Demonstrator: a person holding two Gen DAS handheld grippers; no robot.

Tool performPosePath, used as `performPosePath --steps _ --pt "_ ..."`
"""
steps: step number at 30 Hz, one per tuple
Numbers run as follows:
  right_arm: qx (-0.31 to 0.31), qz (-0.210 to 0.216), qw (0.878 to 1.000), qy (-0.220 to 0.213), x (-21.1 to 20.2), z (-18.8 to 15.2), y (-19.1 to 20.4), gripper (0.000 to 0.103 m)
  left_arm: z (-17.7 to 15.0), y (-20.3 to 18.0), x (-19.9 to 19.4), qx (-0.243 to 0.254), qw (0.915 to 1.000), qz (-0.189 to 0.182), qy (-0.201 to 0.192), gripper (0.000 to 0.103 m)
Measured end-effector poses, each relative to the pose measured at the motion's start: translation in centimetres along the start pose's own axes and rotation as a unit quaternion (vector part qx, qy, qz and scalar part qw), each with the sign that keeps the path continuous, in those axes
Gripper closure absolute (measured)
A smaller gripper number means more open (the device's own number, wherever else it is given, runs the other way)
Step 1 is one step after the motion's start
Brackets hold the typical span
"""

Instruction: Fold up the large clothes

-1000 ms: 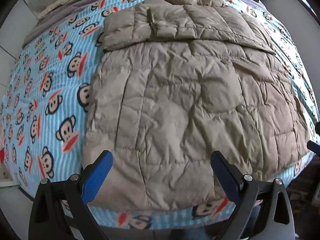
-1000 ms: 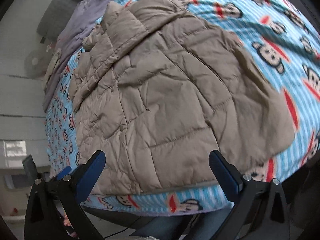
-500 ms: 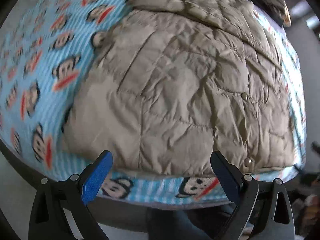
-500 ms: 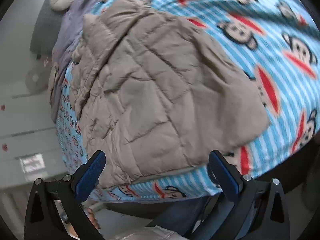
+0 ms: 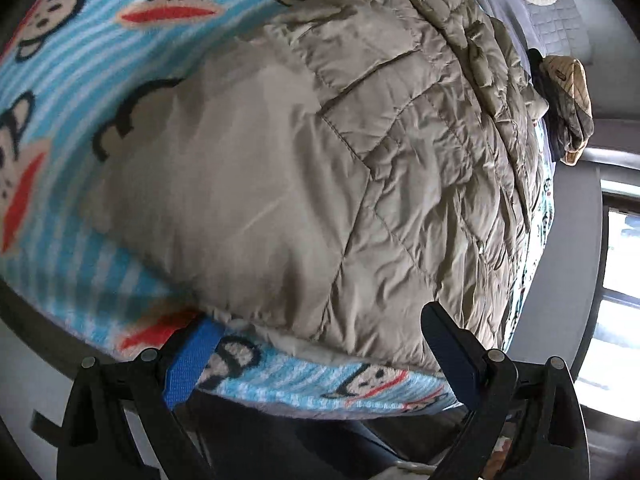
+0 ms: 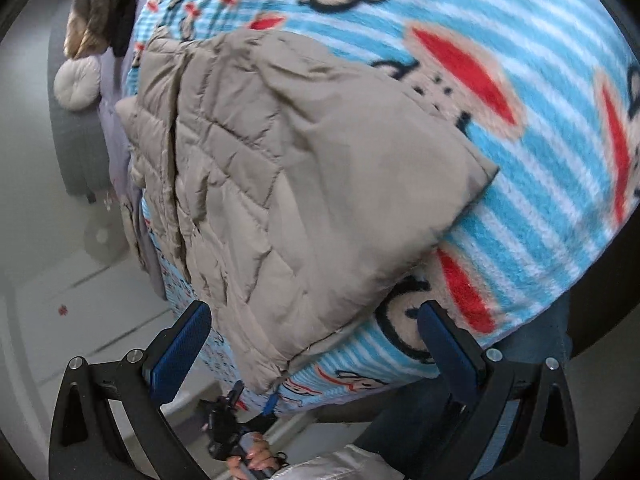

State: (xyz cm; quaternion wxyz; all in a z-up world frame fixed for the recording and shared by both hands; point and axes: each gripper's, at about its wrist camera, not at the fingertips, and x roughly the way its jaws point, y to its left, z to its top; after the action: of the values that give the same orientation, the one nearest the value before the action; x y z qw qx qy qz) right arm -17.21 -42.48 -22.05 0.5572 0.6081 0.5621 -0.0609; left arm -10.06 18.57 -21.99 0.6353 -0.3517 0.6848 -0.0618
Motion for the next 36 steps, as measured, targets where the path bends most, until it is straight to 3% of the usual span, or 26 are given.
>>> performPosePath --steps 9,18,20,22,23,25,26,27,29,33,36 --pt "0.003 -0.016 1.000 -0.002 1.6 0.1 0.7 0.000 1.8 -1.1 1.0 0.021 0.9997 -0.010 0.007 0.004" --pt "0.010 0.008 0.999 -0.033 2.1 0.7 1.3 0.000 2.5 -3.5 0.8 0.109 0.9937 -0.016 0.021 0.005" --pt "0.018 0.008 0.999 -0.044 2.3 0.5 1.3 0.001 2.9 -3.3 1.2 0.109 0.9935 -0.013 0.028 0.015" --pt "0.027 0.010 0.998 -0.055 2.2 0.2 1.1 0.005 3.3 -3.1 1.7 0.113 0.9928 -0.006 0.040 0.035" --pt "0.032 0.013 0.997 -0.062 2.1 0.1 0.9 0.010 3.4 -2.8 1.7 0.115 0.9924 -0.005 0.043 0.044" --pt "0.041 0.020 0.997 -0.069 2.1 -0.2 0.6 0.027 3.8 -2.5 1.8 0.117 0.9918 -0.002 0.051 0.076" --pt "0.044 0.018 0.996 -0.073 2.0 -0.3 0.4 0.043 4.0 -2.3 1.7 0.115 0.9919 -0.007 0.052 0.079" --pt "0.048 0.014 0.996 -0.077 2.0 -0.4 0.3 0.066 4.1 -2.3 1.5 0.114 0.9921 -0.011 0.051 0.084" --pt "0.048 0.006 0.996 -0.081 1.7 -0.4 0.1 0.091 4.5 -2.7 0.6 0.118 0.9920 -0.018 0.041 0.086" --pt "-0.004 0.005 0.997 -0.080 0.9 -0.5 2.5 0.094 5.5 -4.6 -1.9 0.128 0.9912 -0.033 0.008 0.086" --pt "-0.059 0.008 0.996 -0.070 0.1 0.4 5.8 0.094 6.7 -7.2 -4.8 0.132 0.9891 -0.051 -0.041 0.086"
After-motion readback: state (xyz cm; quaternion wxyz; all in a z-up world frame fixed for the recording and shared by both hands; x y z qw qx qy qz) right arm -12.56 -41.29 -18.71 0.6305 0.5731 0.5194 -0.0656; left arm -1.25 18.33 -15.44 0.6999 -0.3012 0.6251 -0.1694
